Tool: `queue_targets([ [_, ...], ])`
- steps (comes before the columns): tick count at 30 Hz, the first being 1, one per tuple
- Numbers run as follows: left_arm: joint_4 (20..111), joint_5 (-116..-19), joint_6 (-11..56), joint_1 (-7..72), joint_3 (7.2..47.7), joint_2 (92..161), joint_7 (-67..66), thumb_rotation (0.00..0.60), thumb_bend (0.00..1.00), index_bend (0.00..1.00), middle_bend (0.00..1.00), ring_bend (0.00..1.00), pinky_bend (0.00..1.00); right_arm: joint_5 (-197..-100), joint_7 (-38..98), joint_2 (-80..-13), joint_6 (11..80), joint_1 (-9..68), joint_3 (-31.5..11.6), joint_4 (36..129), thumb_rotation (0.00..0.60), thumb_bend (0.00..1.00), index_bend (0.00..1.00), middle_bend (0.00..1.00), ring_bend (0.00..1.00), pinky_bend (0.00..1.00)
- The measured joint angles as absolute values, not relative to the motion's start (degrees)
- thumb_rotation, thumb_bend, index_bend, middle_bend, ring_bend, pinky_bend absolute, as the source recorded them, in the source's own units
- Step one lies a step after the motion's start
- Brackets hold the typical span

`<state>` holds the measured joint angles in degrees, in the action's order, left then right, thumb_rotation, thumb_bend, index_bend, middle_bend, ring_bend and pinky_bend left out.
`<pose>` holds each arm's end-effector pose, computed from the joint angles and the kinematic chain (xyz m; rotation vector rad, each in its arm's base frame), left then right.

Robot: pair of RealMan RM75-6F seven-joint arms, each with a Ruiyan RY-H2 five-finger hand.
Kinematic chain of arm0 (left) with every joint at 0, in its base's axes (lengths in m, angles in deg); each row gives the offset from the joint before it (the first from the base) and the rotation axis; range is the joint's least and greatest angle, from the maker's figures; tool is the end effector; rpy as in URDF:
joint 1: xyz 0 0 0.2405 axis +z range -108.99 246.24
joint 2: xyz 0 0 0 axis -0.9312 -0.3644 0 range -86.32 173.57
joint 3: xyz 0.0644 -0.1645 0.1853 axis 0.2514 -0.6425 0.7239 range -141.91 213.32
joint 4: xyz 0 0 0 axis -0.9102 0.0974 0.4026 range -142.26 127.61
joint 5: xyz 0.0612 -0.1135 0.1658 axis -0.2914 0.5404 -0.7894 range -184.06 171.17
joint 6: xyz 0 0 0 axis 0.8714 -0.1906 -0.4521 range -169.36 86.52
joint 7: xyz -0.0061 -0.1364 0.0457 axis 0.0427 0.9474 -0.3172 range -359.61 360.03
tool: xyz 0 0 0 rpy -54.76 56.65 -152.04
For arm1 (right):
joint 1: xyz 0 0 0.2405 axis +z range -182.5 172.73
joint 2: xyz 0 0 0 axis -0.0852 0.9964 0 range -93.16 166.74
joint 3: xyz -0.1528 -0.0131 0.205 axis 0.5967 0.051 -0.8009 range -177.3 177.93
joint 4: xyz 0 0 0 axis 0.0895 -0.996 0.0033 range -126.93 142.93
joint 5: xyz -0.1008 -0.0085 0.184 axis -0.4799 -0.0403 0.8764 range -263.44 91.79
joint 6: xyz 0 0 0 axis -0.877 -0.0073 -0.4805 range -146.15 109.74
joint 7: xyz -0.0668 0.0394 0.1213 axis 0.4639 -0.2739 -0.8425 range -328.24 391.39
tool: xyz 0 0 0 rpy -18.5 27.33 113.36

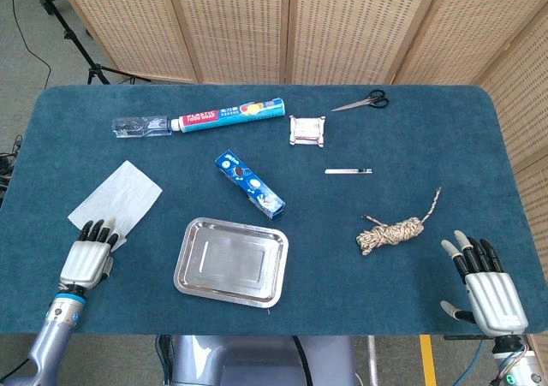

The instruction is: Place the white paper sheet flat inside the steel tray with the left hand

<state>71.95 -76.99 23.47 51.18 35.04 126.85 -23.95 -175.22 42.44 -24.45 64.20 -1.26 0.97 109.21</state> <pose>-0.3219 0.2332 0.0266 -1.6766 -0.9119 -0.4819 -0.2863 -0.1586 0.1443 1.5253 -0.8983 0.7959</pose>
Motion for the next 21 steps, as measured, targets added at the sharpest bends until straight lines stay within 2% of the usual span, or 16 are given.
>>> queue_targets([
  [4, 70.9, -77.1, 24.1, 51.3, 34.9, 127.6, -24.0, 0.600, 0.56, 0.28, 0.00, 0.00, 0.00, -175.3, 42.3, -24.4, 64.4, -1.3, 1.0, 109.2, 0.600, 0.00, 0.10, 0.00, 0.00, 0.00],
  [9, 69.1, -77.7, 25.8, 51.6, 34.4, 129.0, -23.4, 0.600, 0.58, 0.37, 0.00, 0.00, 0.00, -175.6, 42.2, -24.3, 64.6, -1.4, 1.0, 109.1, 0.600, 0.00, 0.10, 0.00, 0.00, 0.00],
  [21, 65.3, -78.2, 26.9, 52.1, 34.0, 131.1, -22.7, 0.600, 0.58, 0.49, 0.00, 0.00, 0.00, -176.2, 41.7, -24.1, 65.2, -1.7, 1.1, 109.1, 0.600, 0.00, 0.10, 0.00, 0.00, 0.00],
])
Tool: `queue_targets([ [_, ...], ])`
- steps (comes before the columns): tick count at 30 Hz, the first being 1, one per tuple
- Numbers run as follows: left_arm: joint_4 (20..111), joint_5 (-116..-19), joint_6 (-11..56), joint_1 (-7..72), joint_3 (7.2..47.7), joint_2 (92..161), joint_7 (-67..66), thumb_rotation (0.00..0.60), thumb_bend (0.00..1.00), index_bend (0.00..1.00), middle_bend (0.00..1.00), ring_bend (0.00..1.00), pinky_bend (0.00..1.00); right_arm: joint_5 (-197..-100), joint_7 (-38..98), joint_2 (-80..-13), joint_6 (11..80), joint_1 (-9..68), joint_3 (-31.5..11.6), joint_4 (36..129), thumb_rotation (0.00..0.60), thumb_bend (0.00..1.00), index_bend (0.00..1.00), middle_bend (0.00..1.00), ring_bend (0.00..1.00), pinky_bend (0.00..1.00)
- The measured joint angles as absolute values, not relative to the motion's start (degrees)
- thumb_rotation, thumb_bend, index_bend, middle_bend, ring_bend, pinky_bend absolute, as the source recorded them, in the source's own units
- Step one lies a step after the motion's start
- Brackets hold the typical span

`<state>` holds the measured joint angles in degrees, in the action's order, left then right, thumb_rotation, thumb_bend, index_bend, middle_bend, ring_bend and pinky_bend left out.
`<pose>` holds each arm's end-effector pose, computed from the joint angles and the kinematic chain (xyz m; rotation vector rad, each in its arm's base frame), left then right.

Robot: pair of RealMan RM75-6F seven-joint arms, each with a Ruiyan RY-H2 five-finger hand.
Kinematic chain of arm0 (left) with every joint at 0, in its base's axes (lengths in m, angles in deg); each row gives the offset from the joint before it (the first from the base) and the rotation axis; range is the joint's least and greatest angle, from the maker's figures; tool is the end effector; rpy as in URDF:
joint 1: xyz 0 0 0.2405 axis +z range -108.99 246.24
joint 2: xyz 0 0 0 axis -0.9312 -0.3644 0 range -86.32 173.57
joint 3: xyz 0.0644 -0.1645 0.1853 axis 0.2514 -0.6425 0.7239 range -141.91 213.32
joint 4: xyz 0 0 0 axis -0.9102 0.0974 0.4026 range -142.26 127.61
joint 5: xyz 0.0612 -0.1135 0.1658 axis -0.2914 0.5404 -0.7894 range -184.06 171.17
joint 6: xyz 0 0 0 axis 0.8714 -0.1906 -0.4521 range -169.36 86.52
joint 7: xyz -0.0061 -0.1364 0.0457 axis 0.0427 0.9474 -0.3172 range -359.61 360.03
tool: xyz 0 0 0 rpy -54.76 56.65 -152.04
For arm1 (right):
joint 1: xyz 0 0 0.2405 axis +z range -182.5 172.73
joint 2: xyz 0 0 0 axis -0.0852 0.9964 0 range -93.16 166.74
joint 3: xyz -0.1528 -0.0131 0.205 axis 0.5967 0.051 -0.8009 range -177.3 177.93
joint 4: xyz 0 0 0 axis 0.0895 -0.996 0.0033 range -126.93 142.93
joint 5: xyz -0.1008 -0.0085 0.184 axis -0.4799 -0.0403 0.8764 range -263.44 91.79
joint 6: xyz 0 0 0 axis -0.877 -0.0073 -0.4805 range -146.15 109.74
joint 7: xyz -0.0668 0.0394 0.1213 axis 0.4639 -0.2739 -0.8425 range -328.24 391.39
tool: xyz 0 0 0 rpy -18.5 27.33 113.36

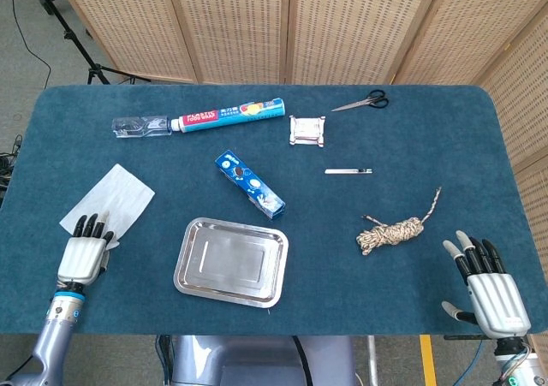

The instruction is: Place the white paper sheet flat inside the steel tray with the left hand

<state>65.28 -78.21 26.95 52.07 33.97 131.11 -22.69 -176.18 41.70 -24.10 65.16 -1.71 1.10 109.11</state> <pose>-0.3303 0.2383 0.0225 -1.6101 -0.8533 -0.5076 -0.2856 -0.1561 0.1475 1.5216 -0.8903 0.8112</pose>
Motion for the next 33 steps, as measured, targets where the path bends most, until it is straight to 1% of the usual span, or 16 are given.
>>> queue_targets([
  [4, 64.9, -78.6, 27.7, 52.2, 33.7, 131.5, -22.3, 0.600, 0.59, 0.56, 0.00, 0.00, 0.00, -176.3, 41.5, -24.1, 65.1, -1.7, 1.1, 109.0, 0.600, 0.00, 0.10, 0.00, 0.00, 0.00],
  [8, 64.9, -78.9, 28.6, 52.3, 33.3, 131.6, -21.9, 0.600, 0.60, 0.69, 0.00, 0.00, 0.00, -176.3, 41.5, -24.1, 65.1, -1.7, 1.1, 109.0, 0.600, 0.00, 0.10, 0.00, 0.00, 0.00],
  [11, 65.5, -79.4, 29.6, 52.4, 32.7, 131.3, -21.6, 0.600, 0.60, 0.72, 0.00, 0.00, 0.00, -176.3, 41.4, -24.1, 65.2, -1.8, 1.1, 108.9, 0.600, 0.00, 0.10, 0.00, 0.00, 0.00],
  [20, 67.0, -79.7, 30.6, 52.3, 31.9, 130.5, -22.2, 0.600, 0.60, 0.73, 0.00, 0.00, 0.00, -176.4, 41.1, -23.9, 65.3, -1.8, 1.0, 109.0, 0.600, 0.00, 0.10, 0.00, 0.00, 0.00],
  [25, 68.6, -80.2, 31.7, 51.6, 30.7, 129.4, -23.0, 0.600, 0.60, 0.73, 0.00, 0.00, 0.00, -176.2, 40.9, -23.9, 65.3, -1.8, 1.0, 108.9, 0.600, 0.00, 0.10, 0.00, 0.00, 0.00],
  [33, 73.7, -80.9, 33.6, 50.1, 28.1, 126.3, -25.4, 0.600, 0.59, 0.73, 0.00, 0.00, 0.00, -176.0, 40.8, -23.9, 65.1, -1.8, 0.9, 108.8, 0.600, 0.00, 0.10, 0.00, 0.00, 0.00],
])
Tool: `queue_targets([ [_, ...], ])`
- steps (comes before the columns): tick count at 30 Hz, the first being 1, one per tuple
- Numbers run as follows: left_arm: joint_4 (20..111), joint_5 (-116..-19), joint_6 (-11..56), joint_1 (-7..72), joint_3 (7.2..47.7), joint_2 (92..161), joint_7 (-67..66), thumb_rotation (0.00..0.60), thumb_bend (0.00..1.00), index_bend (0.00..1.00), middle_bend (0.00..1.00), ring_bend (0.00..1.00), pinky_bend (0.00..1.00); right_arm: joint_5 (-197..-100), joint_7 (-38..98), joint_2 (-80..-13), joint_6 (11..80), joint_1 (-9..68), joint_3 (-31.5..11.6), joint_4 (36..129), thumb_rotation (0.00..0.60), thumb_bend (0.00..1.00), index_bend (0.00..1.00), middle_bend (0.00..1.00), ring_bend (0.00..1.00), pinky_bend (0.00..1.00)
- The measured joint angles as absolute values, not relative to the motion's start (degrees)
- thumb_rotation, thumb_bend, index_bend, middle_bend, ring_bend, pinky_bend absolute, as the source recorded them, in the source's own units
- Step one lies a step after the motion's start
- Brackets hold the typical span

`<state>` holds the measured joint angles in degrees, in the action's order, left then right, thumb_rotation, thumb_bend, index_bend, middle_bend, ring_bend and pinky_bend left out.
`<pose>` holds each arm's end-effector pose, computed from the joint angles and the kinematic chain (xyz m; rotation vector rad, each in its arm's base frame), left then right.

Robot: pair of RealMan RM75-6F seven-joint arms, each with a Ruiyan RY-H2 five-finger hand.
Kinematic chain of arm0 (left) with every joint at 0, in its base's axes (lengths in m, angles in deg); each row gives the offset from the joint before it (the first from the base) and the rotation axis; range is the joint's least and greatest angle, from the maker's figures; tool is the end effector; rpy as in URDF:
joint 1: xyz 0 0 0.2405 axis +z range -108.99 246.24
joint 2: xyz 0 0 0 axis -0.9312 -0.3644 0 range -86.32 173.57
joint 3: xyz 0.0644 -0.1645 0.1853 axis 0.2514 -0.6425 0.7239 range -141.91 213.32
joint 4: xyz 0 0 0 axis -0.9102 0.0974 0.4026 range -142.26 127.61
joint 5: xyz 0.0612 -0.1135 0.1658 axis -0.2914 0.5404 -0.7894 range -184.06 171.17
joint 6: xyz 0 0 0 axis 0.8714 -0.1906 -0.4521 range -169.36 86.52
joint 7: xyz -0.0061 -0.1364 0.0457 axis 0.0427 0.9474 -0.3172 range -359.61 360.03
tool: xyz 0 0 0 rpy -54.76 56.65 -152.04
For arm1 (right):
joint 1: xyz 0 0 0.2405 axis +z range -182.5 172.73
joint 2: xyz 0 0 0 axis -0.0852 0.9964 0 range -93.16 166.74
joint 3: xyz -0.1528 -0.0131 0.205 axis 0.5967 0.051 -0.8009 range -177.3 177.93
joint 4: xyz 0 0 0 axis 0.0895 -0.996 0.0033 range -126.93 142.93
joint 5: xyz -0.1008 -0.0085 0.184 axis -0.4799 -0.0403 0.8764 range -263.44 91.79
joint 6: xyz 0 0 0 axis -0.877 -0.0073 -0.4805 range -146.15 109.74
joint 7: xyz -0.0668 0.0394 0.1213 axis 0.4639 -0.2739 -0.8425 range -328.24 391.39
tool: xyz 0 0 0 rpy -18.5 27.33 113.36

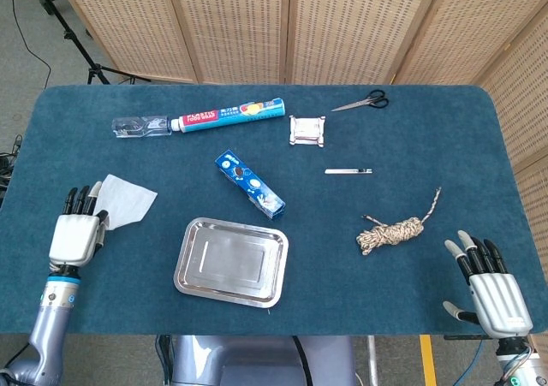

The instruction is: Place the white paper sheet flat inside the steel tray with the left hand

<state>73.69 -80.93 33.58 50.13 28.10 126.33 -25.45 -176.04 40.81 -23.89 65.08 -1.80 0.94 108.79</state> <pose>-0.2859 0.2690 0.0657 -1.5109 -0.7057 -0.6882 -0.2876 -0.1563 0.1492 1.5153 -0.8972 0.8136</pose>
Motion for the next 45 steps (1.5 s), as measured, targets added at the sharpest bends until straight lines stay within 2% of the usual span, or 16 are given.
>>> queue_targets([
  [12, 82.9, -81.1, 36.0, 47.7, 24.4, 122.4, -30.0, 0.600, 0.58, 0.73, 0.00, 0.00, 0.00, -176.1, 40.6, -23.9, 65.0, -1.8, 1.0, 108.6, 0.600, 0.00, 0.10, 0.00, 0.00, 0.00],
  [23, 88.6, -82.9, 37.5, 43.9, 21.5, 122.3, -33.2, 0.600, 0.58, 0.73, 0.00, 0.00, 0.00, -176.1, 40.7, -23.9, 64.8, -1.8, 1.0, 108.6, 0.600, 0.00, 0.10, 0.00, 0.00, 0.00],
  [35, 84.0, -90.5, 38.8, 38.8, 19.9, 126.9, -26.8, 0.600, 0.58, 0.74, 0.02, 0.00, 0.00, -175.9, 40.6, -23.9, 64.5, -1.7, 1.0, 108.4, 0.600, 0.00, 0.10, 0.00, 0.00, 0.00],
  [45, 82.3, -93.3, 39.7, 34.5, 17.8, 130.7, -24.4, 0.600, 0.58, 0.74, 0.02, 0.00, 0.00, -175.4, 39.9, -23.7, 64.4, -1.6, 0.8, 108.3, 0.600, 0.00, 0.10, 0.00, 0.00, 0.00],
])
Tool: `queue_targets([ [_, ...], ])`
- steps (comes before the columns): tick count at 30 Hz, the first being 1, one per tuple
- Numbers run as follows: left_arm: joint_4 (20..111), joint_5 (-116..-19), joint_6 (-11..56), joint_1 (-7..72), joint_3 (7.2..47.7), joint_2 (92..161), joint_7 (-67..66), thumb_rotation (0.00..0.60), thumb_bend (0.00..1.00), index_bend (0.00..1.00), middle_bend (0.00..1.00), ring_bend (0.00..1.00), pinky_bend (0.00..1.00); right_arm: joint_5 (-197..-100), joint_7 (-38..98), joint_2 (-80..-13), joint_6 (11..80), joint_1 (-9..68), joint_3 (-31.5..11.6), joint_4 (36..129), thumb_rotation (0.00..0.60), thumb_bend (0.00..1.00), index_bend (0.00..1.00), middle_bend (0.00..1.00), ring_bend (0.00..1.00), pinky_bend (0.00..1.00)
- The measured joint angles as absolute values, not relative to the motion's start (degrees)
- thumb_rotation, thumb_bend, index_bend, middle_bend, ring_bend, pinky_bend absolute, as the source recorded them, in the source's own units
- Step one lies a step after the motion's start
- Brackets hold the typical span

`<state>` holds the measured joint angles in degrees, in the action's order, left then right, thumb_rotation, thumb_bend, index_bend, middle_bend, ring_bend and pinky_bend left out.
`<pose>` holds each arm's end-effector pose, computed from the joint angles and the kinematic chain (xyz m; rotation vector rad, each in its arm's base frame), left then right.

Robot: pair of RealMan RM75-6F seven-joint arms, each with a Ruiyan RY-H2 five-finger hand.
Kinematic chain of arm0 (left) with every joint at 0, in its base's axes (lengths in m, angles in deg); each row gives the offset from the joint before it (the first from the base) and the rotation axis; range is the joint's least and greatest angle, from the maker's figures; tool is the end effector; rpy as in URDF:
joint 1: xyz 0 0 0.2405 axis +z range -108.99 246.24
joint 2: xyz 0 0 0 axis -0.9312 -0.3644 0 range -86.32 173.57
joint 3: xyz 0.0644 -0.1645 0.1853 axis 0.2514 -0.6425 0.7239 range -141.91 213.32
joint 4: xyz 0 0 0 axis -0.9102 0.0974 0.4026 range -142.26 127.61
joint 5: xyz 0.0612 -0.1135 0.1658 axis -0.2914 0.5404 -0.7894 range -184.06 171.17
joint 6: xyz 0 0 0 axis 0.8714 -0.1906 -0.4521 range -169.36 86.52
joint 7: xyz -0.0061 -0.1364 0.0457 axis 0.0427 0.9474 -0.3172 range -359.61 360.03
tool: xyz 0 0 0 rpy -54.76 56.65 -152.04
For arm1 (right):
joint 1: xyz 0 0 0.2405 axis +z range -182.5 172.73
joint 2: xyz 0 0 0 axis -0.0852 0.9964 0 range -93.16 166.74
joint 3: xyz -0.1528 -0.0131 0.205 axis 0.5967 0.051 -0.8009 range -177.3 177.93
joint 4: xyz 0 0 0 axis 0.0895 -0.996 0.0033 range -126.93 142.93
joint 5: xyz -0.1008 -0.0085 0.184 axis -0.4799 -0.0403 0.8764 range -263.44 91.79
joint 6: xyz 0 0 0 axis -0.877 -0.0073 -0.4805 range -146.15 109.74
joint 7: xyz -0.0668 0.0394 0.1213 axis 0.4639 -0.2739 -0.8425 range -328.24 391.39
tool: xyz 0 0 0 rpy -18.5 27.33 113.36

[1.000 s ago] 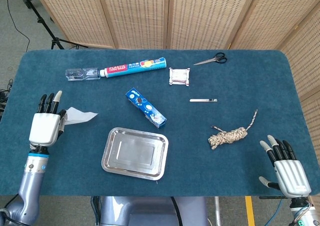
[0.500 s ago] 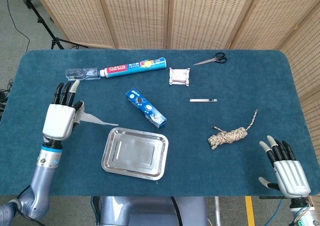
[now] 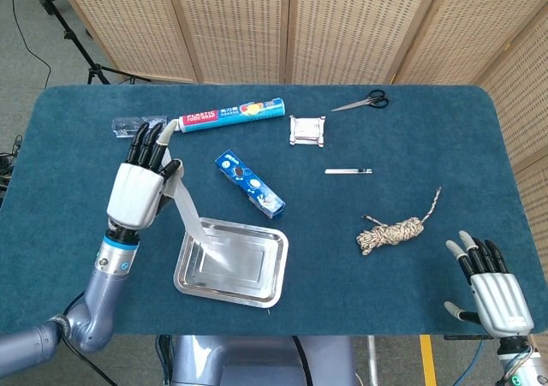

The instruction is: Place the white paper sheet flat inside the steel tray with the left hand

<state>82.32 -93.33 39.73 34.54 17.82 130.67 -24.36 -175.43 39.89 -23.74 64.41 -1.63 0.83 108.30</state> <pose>-0.1111 0.3246 0.0771 -1.4971 -0.4248 -1.3417 -0.2910 -0.1576 0.1498 1.5122 -0.9115 0.8067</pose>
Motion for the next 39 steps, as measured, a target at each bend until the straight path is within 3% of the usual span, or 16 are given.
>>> queue_targets([
  [14, 79.4, -96.7, 42.0, 32.3, 19.7, 136.5, -23.2, 0.600, 0.58, 0.74, 0.02, 0.00, 0.00, -175.0, 38.9, -23.3, 64.2, -1.5, 0.6, 108.2, 0.600, 0.00, 0.10, 0.00, 0.00, 0.00],
  [26, 81.6, -98.0, 40.9, 37.5, 29.7, 136.0, -25.5, 0.600, 0.57, 0.74, 0.02, 0.00, 0.00, -174.7, 38.4, -23.0, 64.6, -1.6, 0.3, 108.3, 0.600, 0.00, 0.10, 0.00, 0.00, 0.00],
  [39, 86.3, -95.7, 35.4, 40.1, 34.3, 131.3, -28.1, 0.600, 0.57, 0.74, 0.02, 0.00, 0.00, -174.4, 38.6, -23.1, 64.6, -1.6, 0.2, 108.4, 0.600, 0.00, 0.10, 0.00, 0.00, 0.00],
])
